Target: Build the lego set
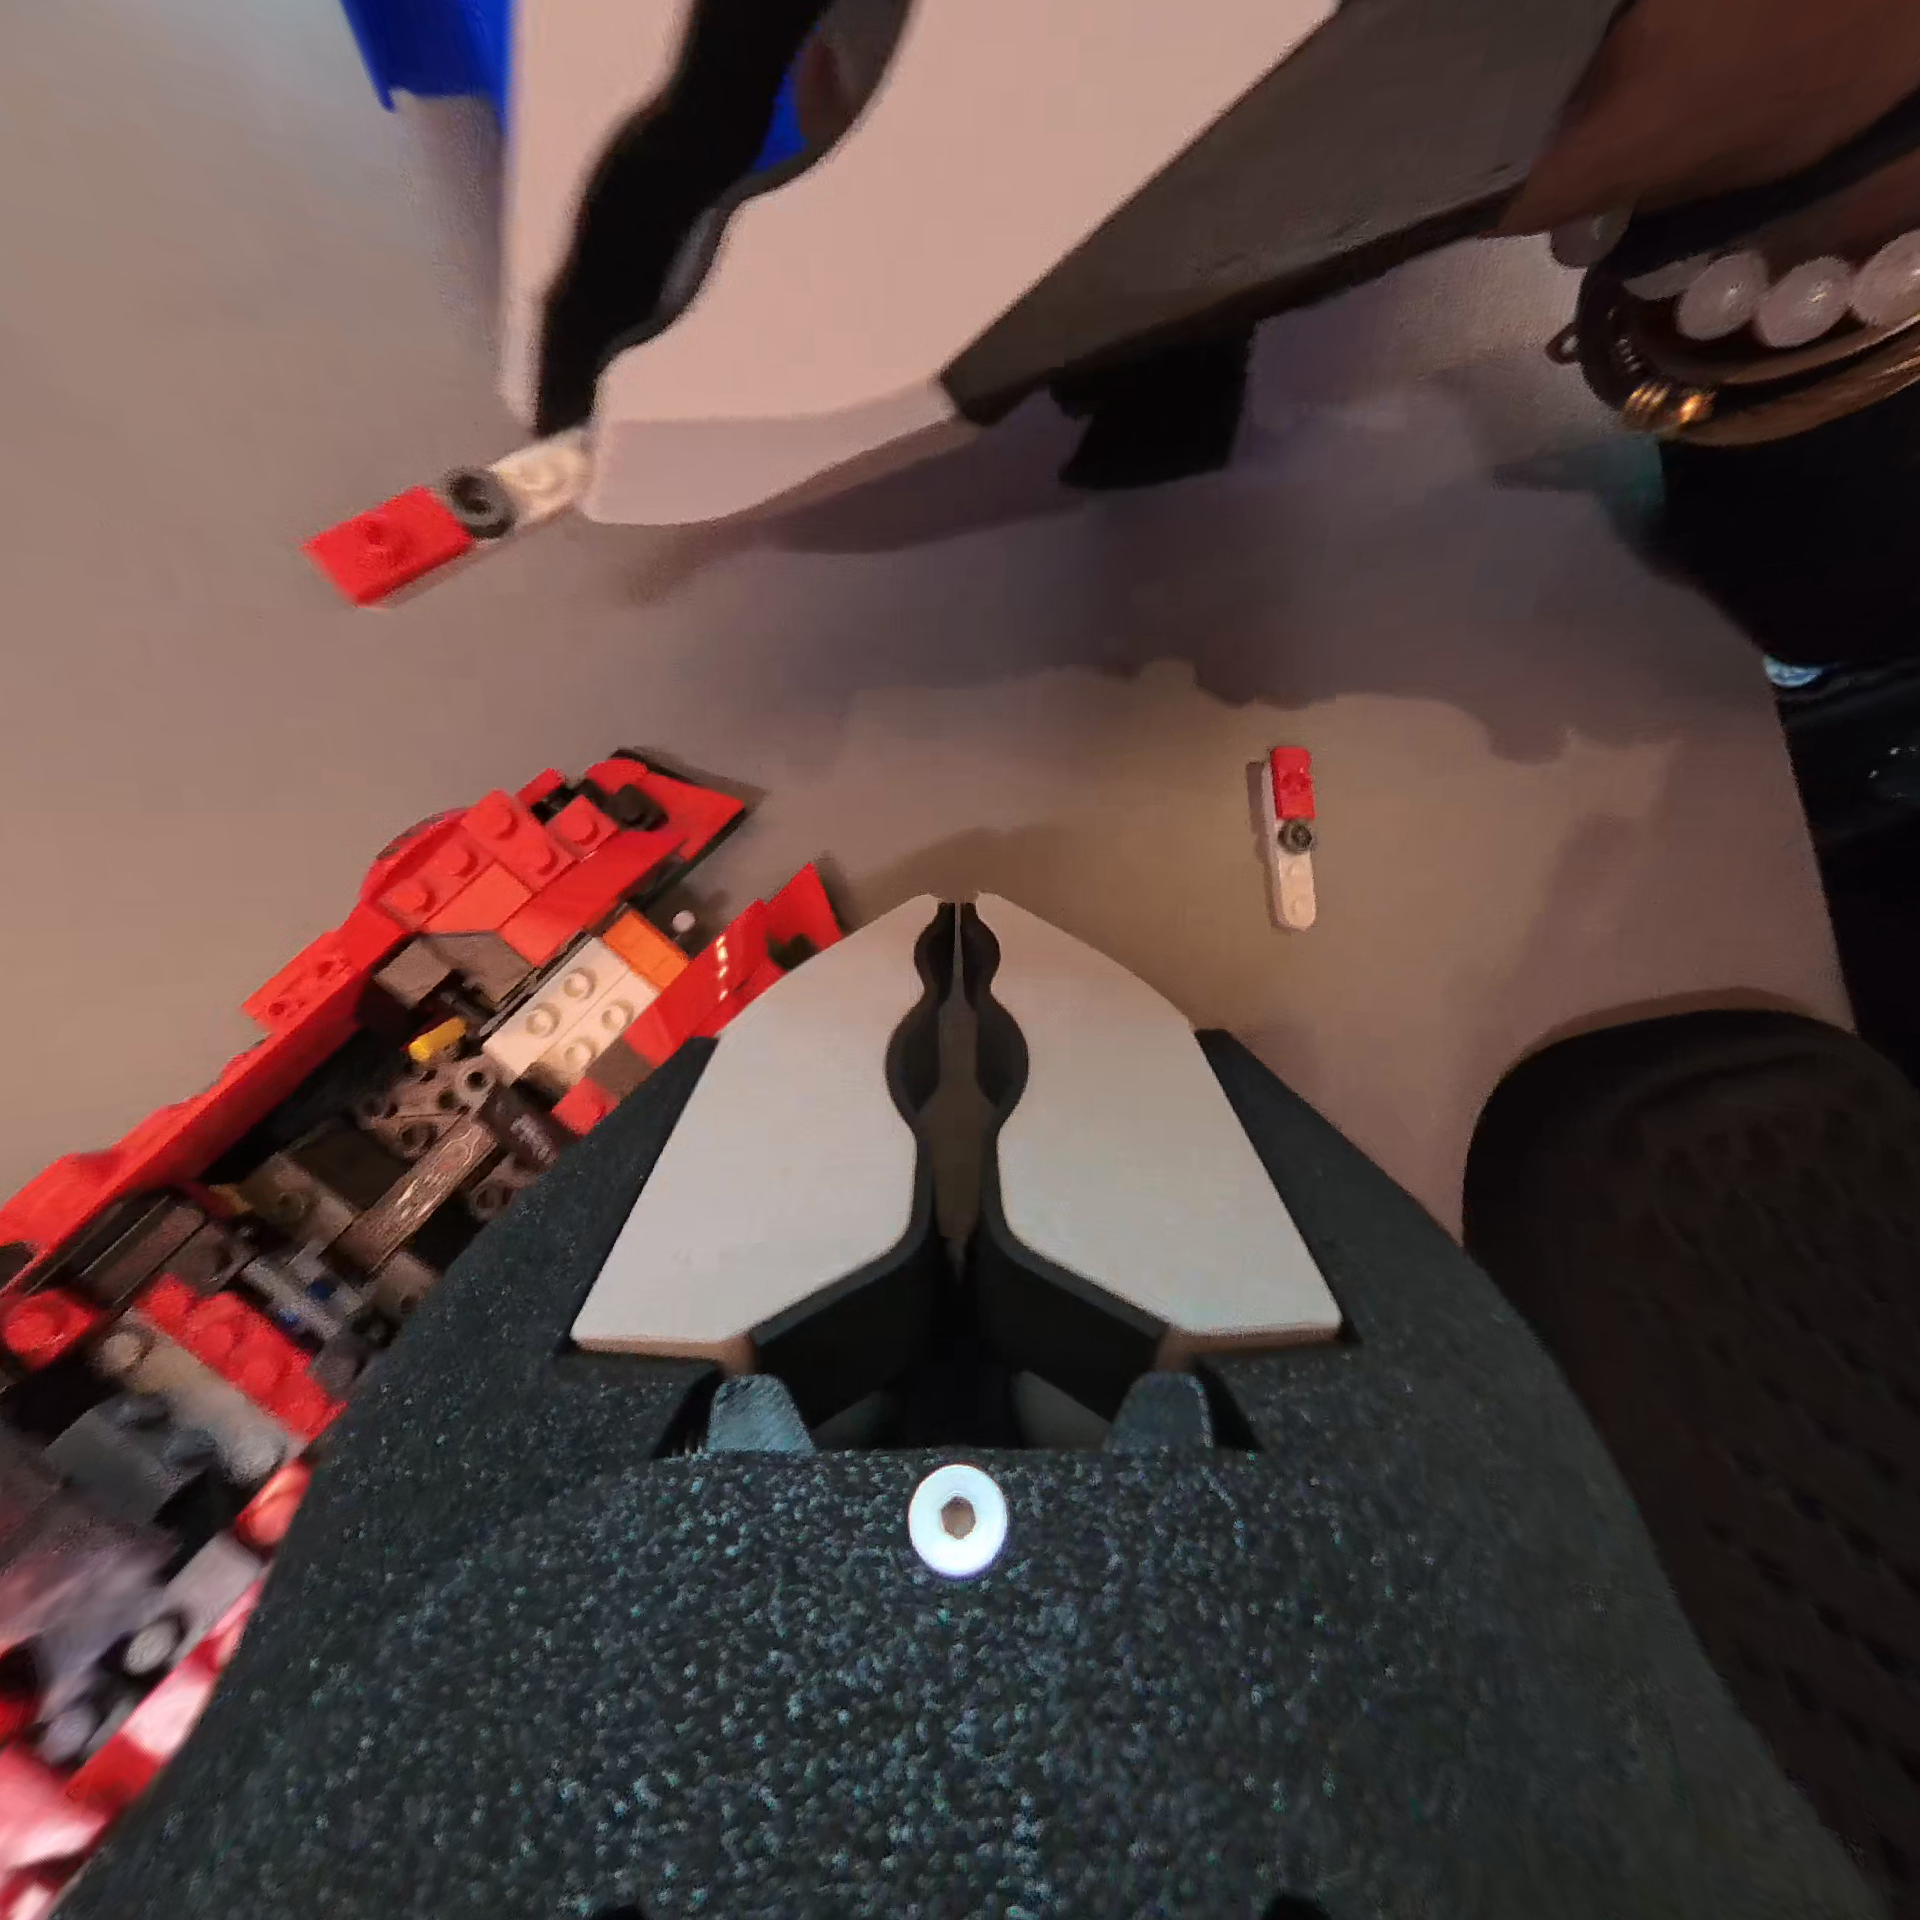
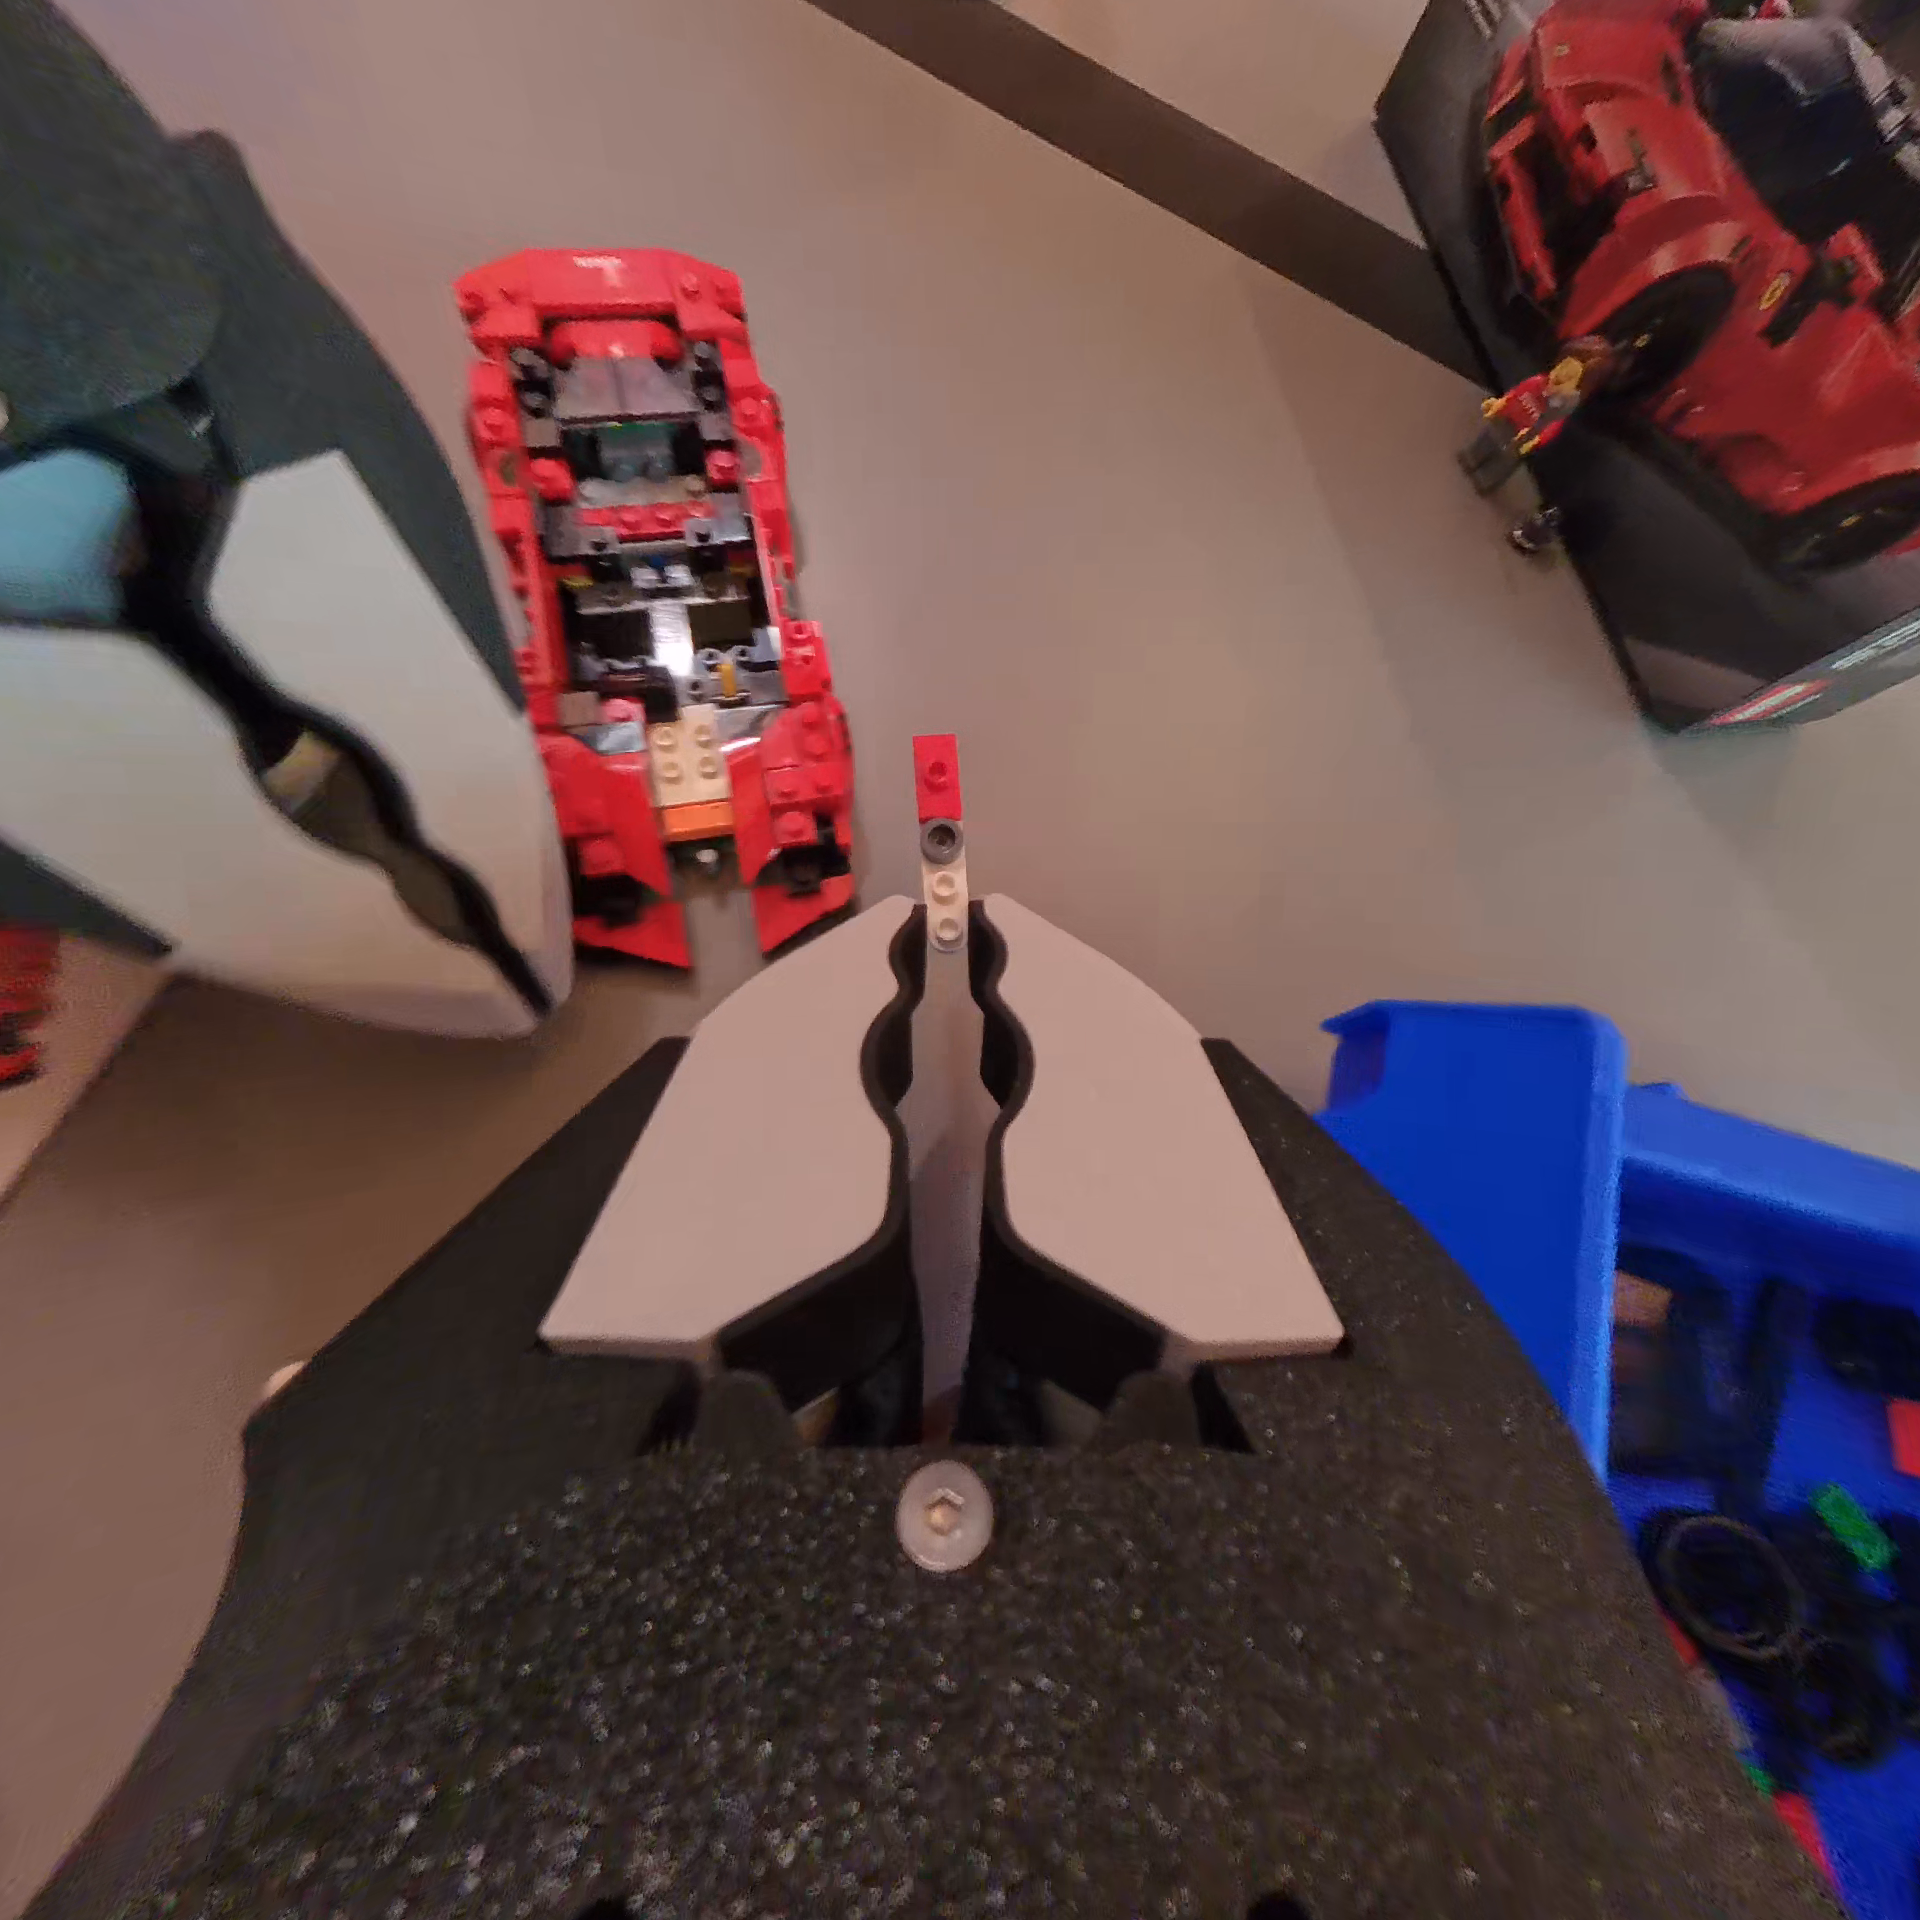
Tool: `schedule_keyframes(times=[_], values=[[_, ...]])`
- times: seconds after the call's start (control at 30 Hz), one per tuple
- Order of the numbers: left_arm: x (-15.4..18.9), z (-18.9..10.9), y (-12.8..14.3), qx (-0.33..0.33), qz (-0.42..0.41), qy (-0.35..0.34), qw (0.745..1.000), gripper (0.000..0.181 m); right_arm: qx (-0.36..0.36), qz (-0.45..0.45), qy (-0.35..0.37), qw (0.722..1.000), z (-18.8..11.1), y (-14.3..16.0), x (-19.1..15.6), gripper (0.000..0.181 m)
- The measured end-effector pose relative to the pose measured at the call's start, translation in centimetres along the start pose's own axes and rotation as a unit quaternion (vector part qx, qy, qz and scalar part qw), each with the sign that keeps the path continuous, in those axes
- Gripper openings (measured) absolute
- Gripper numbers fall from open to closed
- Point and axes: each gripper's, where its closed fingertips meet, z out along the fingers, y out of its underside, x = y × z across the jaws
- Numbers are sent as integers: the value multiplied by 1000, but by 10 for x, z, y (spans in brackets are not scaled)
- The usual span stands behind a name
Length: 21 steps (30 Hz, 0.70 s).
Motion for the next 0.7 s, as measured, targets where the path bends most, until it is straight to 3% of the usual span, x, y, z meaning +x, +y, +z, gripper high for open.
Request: schedule_keyframes(times=[0.2, 0.33, 0.5, 0.7], values=[[-29, -46, 17, -8, 65, -56, 996, 15, 14, 47, -46, 998, -10, 4, -30, 8], [-42, -67, 13, 15, 134, -58, 989, 23, 9, 49, -60, 997, -8, 3, -41, 8], [-52, -77, 7, 23, 190, -25, 981, 23, 3, 40, -67, 997, -5, 0, -50, 8], [-55, -79, 9, 35, 199, 8, 979, 25, -10, 35, -69, 997, -1, 1, -52, 8]])
